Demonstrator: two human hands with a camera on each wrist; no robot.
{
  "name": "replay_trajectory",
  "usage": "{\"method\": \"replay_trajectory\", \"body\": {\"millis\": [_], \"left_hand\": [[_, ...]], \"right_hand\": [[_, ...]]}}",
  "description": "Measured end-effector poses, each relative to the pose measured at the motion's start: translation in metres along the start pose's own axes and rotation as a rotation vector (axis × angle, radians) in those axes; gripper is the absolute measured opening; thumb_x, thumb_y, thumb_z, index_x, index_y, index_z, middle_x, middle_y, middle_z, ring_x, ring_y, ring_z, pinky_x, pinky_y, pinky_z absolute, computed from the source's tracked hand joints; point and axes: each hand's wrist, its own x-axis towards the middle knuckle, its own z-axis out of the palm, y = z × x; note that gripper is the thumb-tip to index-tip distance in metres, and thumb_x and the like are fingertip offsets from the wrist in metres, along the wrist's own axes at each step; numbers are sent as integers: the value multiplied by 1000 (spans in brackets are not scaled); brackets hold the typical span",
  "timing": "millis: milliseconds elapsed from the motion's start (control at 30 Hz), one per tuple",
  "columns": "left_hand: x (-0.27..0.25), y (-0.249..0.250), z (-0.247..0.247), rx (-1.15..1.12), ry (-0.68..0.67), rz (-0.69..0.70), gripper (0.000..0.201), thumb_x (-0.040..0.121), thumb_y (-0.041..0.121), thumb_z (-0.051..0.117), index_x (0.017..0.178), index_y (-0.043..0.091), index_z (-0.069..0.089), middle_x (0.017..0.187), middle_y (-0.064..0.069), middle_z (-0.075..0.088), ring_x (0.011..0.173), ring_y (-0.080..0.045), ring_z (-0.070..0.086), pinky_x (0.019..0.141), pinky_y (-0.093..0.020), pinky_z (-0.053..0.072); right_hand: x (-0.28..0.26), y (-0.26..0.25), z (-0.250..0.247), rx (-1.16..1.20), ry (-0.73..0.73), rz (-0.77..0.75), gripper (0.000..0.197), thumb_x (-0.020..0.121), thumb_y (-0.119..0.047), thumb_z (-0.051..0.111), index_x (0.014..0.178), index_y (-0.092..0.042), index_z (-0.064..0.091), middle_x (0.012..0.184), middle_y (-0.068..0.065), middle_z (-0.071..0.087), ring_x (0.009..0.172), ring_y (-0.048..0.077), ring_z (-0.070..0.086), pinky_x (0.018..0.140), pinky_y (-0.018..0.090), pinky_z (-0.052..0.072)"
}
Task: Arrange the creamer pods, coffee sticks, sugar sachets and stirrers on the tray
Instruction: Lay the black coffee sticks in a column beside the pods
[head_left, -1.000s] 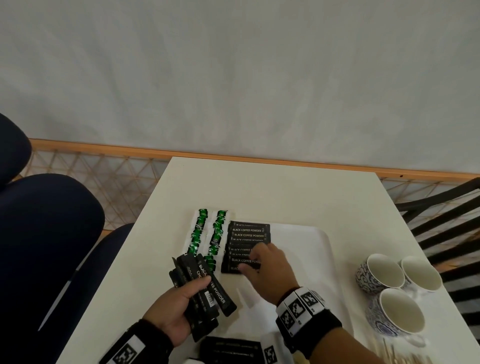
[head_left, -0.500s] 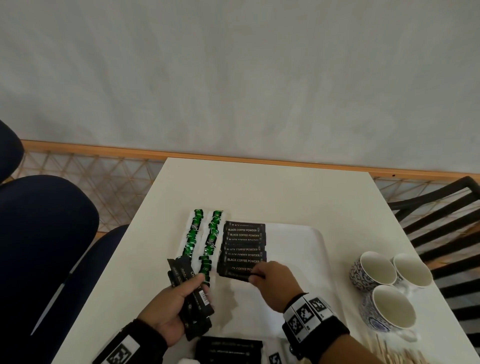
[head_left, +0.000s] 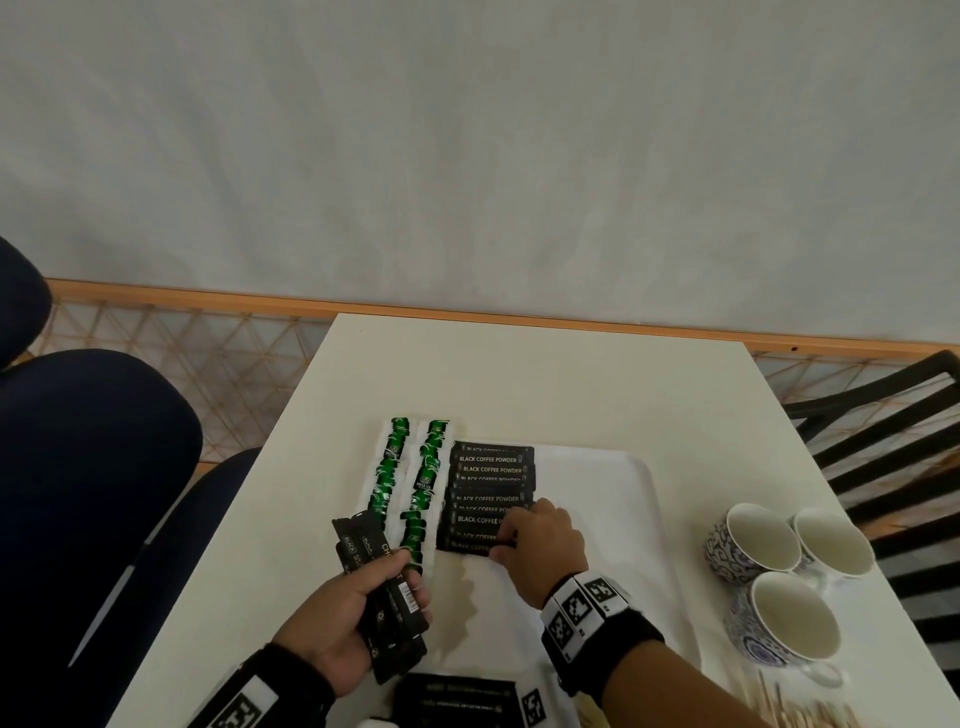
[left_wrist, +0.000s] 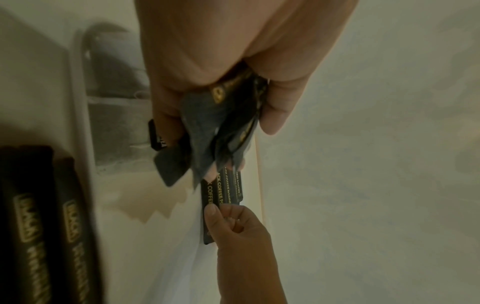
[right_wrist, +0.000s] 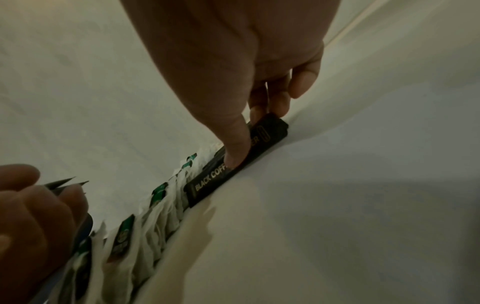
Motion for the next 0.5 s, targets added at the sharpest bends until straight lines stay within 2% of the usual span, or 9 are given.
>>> {"method": "replay_trajectory", "body": {"millis": [167,300,367,433,500], "left_hand": [[1,-1,-1,-23,-15,3,22,77,11,67,96,1,64,74,-14,63,63,-28,63,81,-45,53],[0,0,0,-44,-36,27,22,82,1,53,103,1,61,75,-16,64,63,-30,65,87,-49,48],[2,0,0,-18,-34,46,23,85,0,51,105,1,62,77,-17,65,67,-31,67,89,-51,48],[3,-1,0,30,-25,63,23,86,1,54,108,1,62,80,-17,68,69,-31,69,83,-49,51],[2,-1,2,83,-49,59,26,86,6,58,110,-1,62,87,-21,69,72,-34,69,71,-44,54]], "right_hand": [[0,1,1,-29,50,-37,21,85,-43,62,102,-31,57,109,-4,50,104,19,44,89,34,42],[-2,-1,0,-68,68,-62,22,87,-42,58,104,-29,55,110,-4,49,105,20,44,90,34,41],[-3,-4,-1,-53,76,-87,22,88,-44,57,104,-28,55,108,-6,49,103,18,45,89,34,42],[-7,-11,-4,56,62,-151,20,88,-46,56,96,-28,56,99,-9,53,94,13,49,84,31,45],[-15,-21,-10,267,-47,-231,22,89,-49,57,85,-28,56,81,-13,57,74,2,53,71,21,46]]}}
